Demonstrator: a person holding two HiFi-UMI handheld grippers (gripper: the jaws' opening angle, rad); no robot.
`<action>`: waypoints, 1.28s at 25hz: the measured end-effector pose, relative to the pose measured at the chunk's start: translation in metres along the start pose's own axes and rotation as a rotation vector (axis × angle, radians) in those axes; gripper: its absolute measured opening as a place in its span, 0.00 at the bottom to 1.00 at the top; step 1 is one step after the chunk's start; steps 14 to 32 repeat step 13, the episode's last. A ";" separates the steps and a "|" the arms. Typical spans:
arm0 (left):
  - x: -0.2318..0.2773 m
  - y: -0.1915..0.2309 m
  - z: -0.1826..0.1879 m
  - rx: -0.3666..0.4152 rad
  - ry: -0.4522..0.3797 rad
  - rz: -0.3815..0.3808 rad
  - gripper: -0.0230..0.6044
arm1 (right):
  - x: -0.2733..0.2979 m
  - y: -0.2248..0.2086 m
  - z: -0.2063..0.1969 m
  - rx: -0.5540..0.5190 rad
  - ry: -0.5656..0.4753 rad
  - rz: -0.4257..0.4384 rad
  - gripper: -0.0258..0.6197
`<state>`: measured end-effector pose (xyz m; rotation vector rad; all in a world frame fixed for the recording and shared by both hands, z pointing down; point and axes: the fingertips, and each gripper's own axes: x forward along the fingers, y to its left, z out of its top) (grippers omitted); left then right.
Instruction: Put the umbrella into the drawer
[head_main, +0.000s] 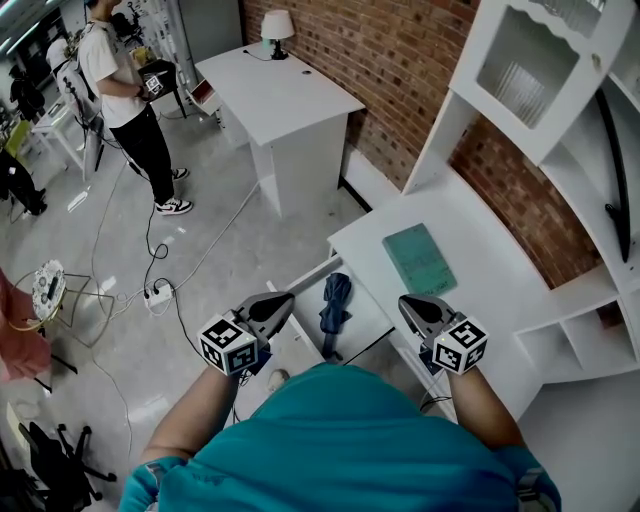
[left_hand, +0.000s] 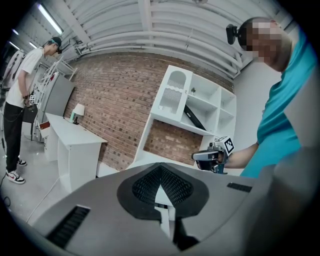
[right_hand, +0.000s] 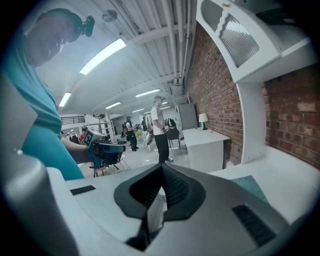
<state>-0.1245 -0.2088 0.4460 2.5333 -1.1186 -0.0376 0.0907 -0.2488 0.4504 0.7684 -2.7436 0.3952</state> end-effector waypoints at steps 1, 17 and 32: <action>-0.001 0.000 0.000 0.008 0.006 0.003 0.06 | 0.001 0.000 0.001 -0.002 0.000 0.001 0.07; 0.001 0.002 -0.003 0.021 0.015 0.007 0.06 | 0.005 0.000 -0.001 -0.011 0.008 0.006 0.07; 0.001 0.002 -0.003 0.021 0.015 0.007 0.06 | 0.005 0.000 -0.001 -0.011 0.008 0.006 0.07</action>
